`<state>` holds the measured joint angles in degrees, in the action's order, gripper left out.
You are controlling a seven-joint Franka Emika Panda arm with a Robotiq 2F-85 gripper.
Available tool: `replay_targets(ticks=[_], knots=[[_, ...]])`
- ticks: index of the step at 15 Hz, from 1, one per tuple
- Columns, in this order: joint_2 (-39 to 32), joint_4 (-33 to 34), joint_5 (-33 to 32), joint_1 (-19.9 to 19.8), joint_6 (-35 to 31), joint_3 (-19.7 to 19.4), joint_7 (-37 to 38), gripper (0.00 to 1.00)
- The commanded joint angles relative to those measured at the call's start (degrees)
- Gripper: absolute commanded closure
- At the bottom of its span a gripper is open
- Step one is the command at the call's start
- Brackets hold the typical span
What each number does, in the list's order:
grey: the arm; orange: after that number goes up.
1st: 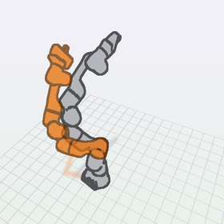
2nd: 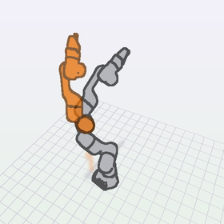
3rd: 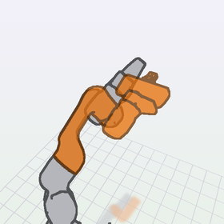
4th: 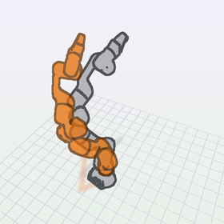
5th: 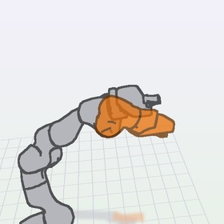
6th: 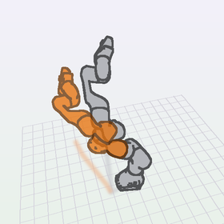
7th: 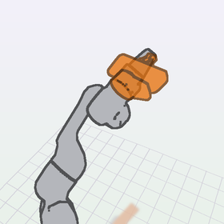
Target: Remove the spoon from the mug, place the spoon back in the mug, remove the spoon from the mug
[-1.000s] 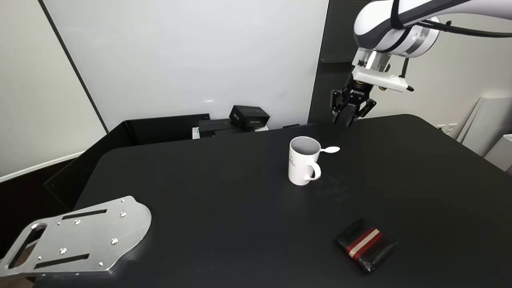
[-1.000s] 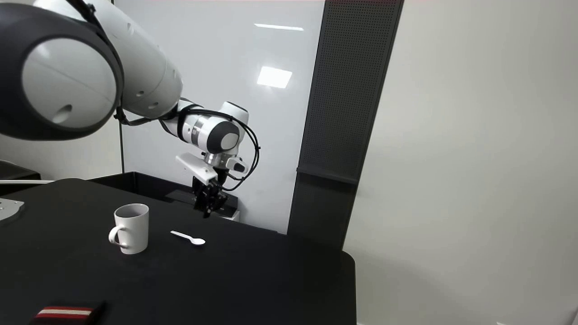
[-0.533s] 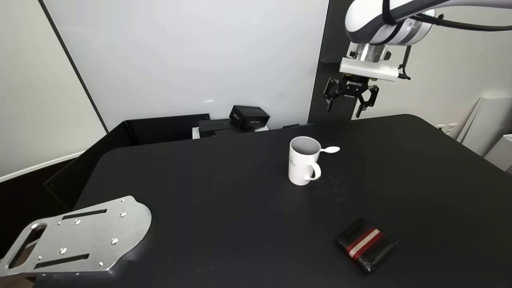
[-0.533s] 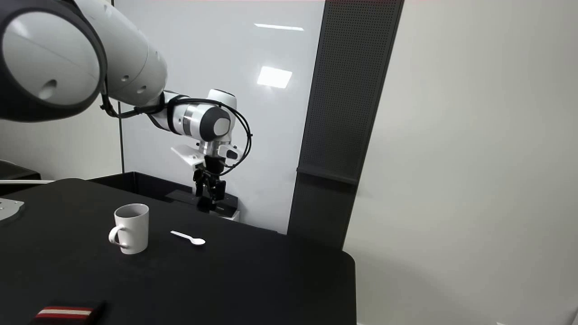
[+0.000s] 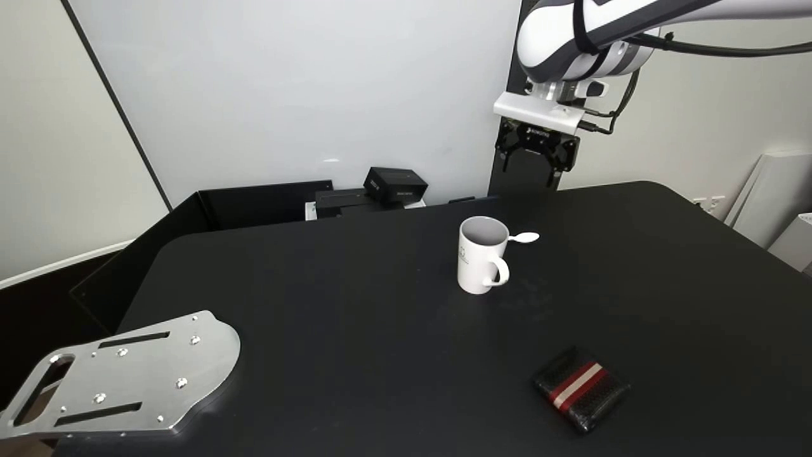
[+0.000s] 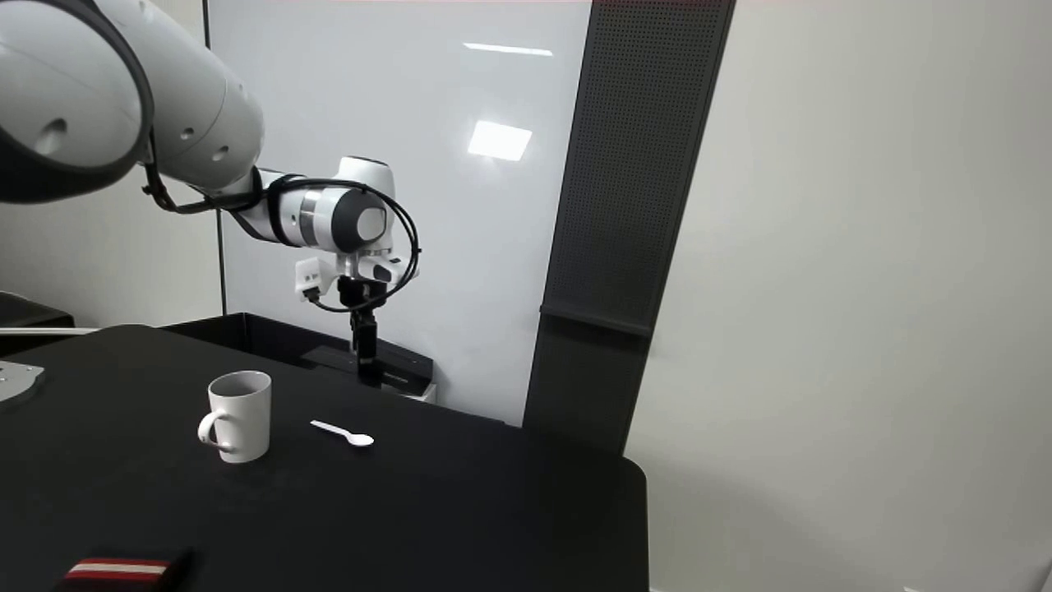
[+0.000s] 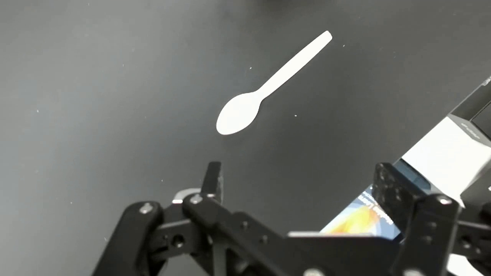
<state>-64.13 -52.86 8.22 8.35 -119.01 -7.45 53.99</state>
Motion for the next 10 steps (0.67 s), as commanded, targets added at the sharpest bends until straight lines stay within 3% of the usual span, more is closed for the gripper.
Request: replay_targets(ticks=[1, 7, 10], knots=[[1.4, -2.7, -1.1, 1.2, -0.6, -0.7, 12.1, 0.00], [1.4, -6.1, -0.5, 0.8, -3.4, -0.2, 26.8, 0.00], [1.5, -8.6, 0.2, 0.1, -6.9, 1.3, 28.6, 0.00]])
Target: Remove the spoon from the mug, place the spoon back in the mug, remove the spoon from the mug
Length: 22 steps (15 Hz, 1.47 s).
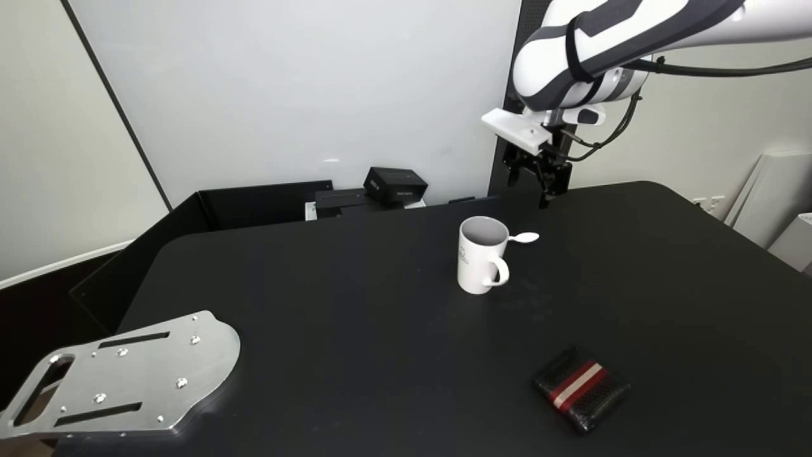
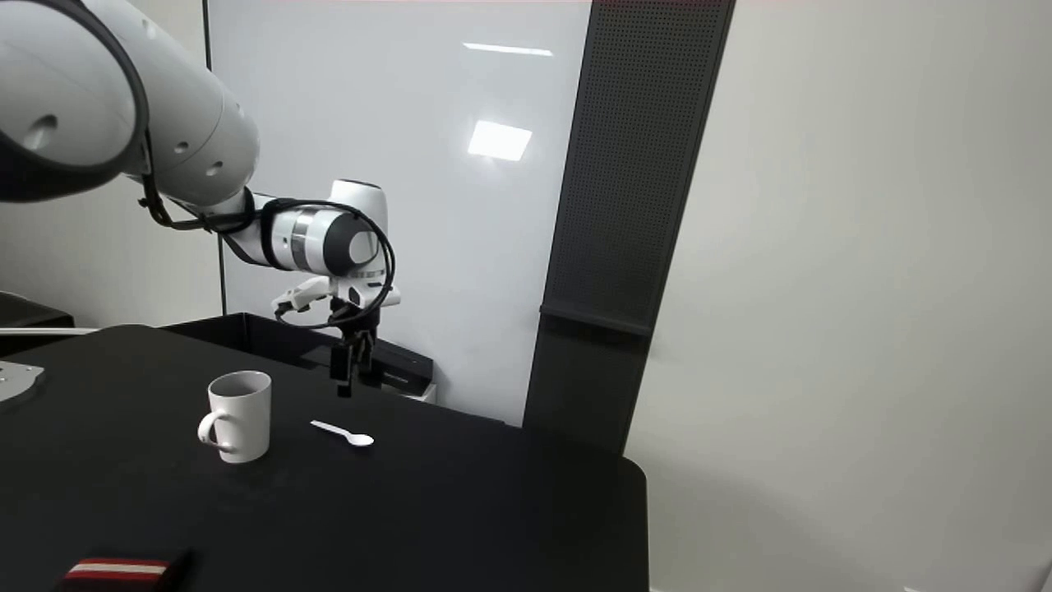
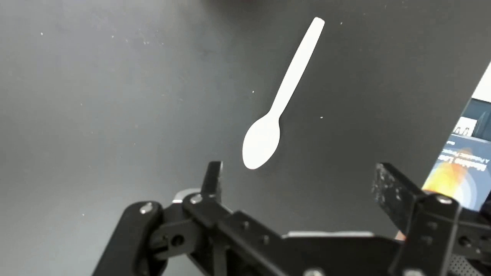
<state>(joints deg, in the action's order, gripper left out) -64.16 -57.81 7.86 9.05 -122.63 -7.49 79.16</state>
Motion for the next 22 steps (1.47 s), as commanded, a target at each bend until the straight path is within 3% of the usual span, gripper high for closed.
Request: replay_targets(ticks=[1, 7, 22], knots=[[1.5, -4.6, 0.5, -0.5, -5.4, 1.7, 3.0, 0.00], [0.7, -8.2, 0.5, -0.6, -14.1, 3.2, 0.7, 0.00], [-4.3, -6.5, 0.3, -1.1, -14.7, 2.9, 0.8, 0.00]])
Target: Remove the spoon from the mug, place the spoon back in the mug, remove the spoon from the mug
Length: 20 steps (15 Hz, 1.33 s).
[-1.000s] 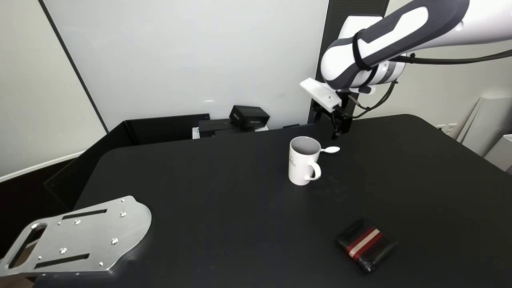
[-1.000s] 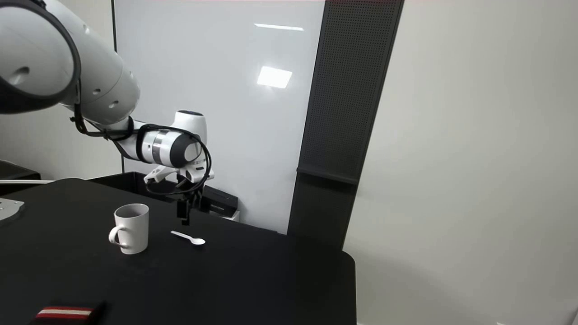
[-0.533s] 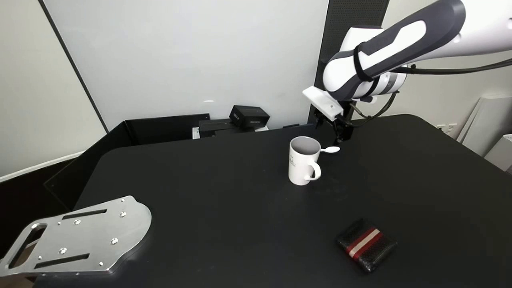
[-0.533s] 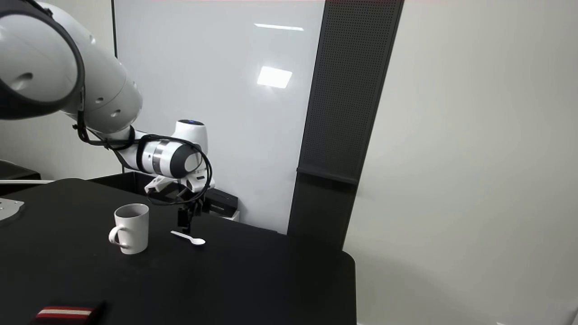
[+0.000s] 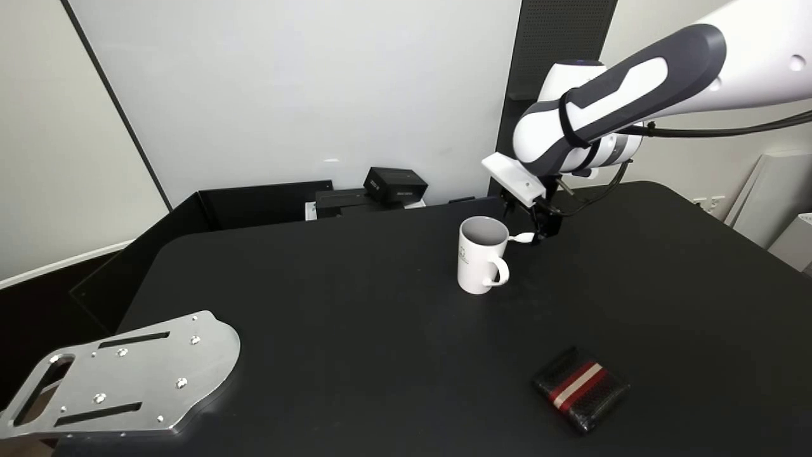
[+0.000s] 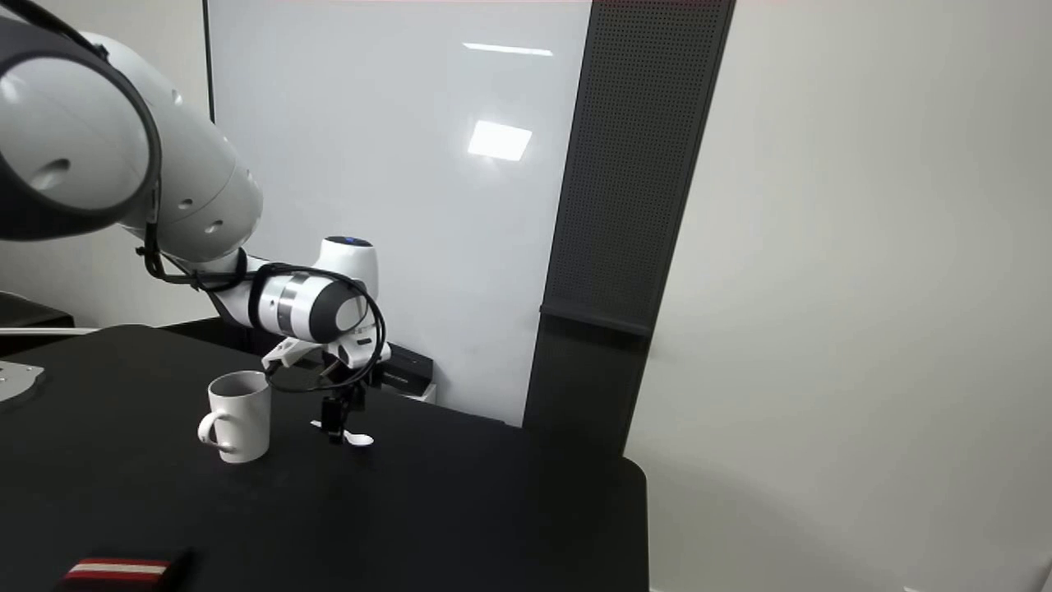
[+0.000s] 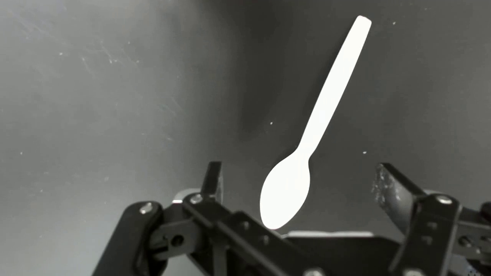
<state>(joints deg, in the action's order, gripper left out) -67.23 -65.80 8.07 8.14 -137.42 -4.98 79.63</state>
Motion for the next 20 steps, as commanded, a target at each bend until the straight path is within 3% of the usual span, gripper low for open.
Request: replay_targets(ticks=[1, 11, 12, 13, 20], knots=[[-1.6, 1.7, 0.0, 0.0, 0.3, 0.2, 0.7, 0.00], [-2.4, 2.3, -0.7, 0.3, 1.4, 1.1, -3.1, 0.00], [-2.4, 2.4, -0.6, 0.2, 1.9, 1.3, -4.2, 0.25], [-2.5, 2.5, -0.6, 0.2, 2.2, 1.2, -4.7, 0.26], [-2.4, 2.8, -0.8, 0.4, 3.1, 0.7, -7.0, 0.75]])
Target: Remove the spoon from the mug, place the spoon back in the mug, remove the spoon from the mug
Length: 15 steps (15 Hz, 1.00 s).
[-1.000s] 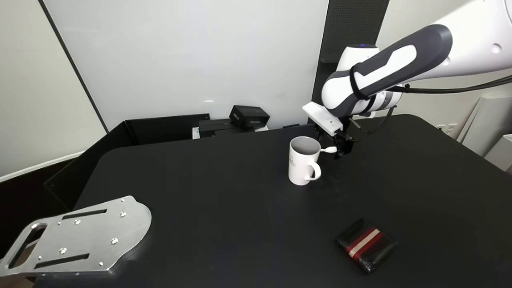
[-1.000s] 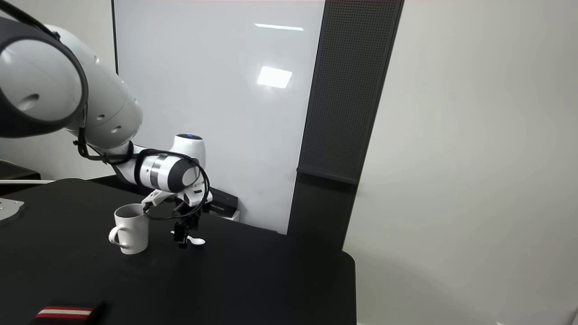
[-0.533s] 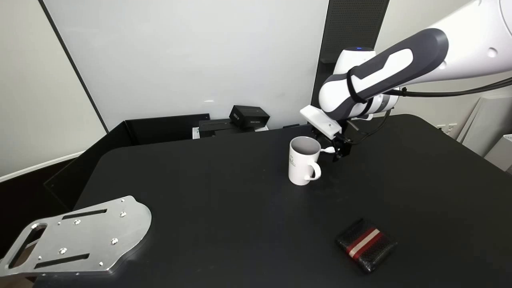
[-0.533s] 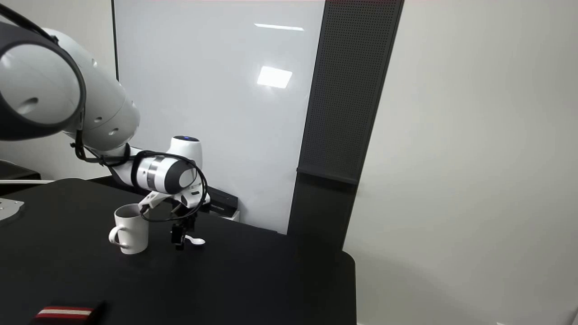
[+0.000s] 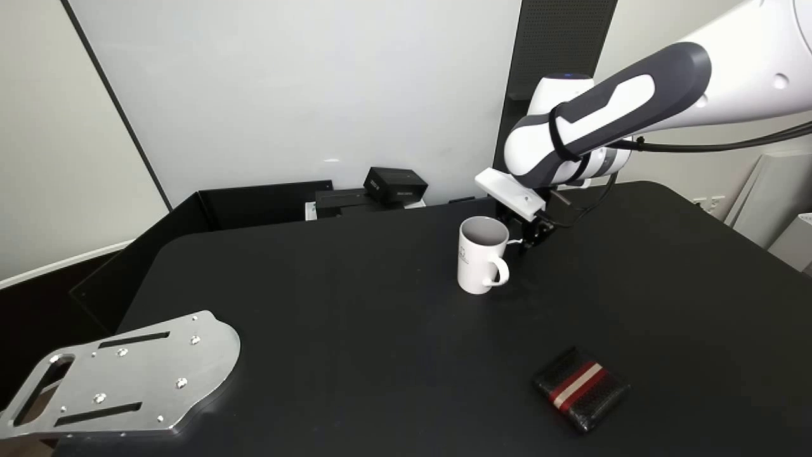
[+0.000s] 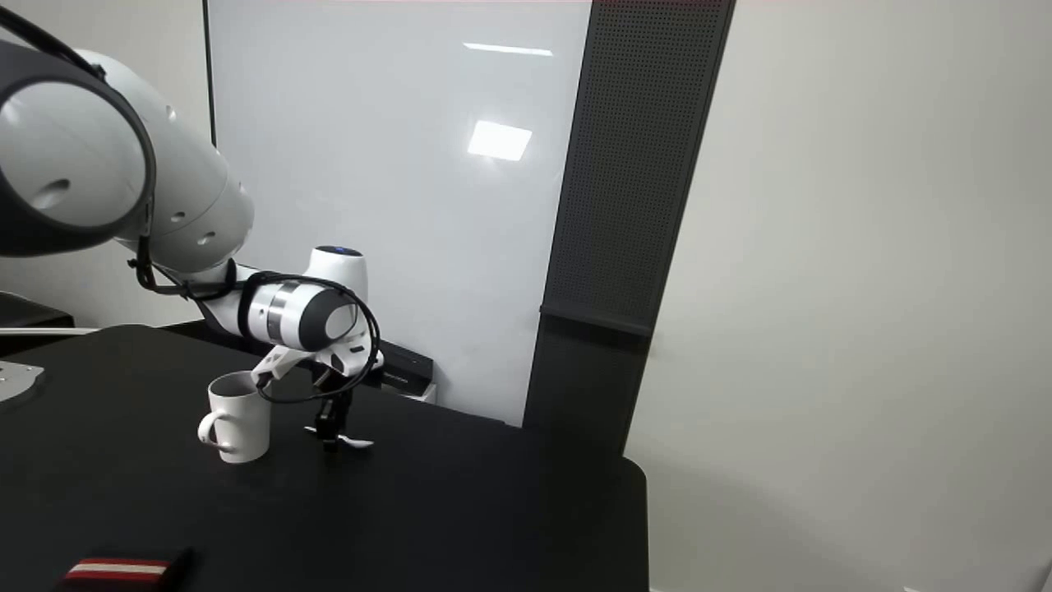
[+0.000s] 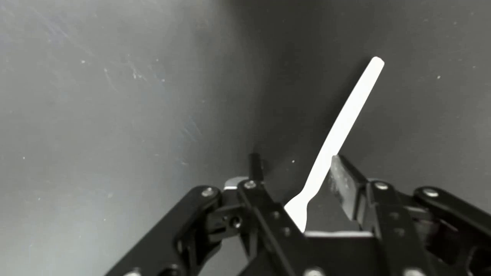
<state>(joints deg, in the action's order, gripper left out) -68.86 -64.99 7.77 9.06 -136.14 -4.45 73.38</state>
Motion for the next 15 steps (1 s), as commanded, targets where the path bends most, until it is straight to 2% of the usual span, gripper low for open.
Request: replay_targets(ticks=[1, 4, 10, 15], knots=[[-0.7, 2.0, -0.5, -0.4, 2.0, 0.1, -1.1, 0.81], [-0.3, 2.2, -0.5, -0.7, 2.9, 0.3, -2.3, 1.00], [2.1, 2.5, -1.0, -0.7, 4.9, 0.0, -5.0, 0.99], [8.2, 1.7, -5.7, 1.4, 9.0, -1.7, -8.1, 0.99]])
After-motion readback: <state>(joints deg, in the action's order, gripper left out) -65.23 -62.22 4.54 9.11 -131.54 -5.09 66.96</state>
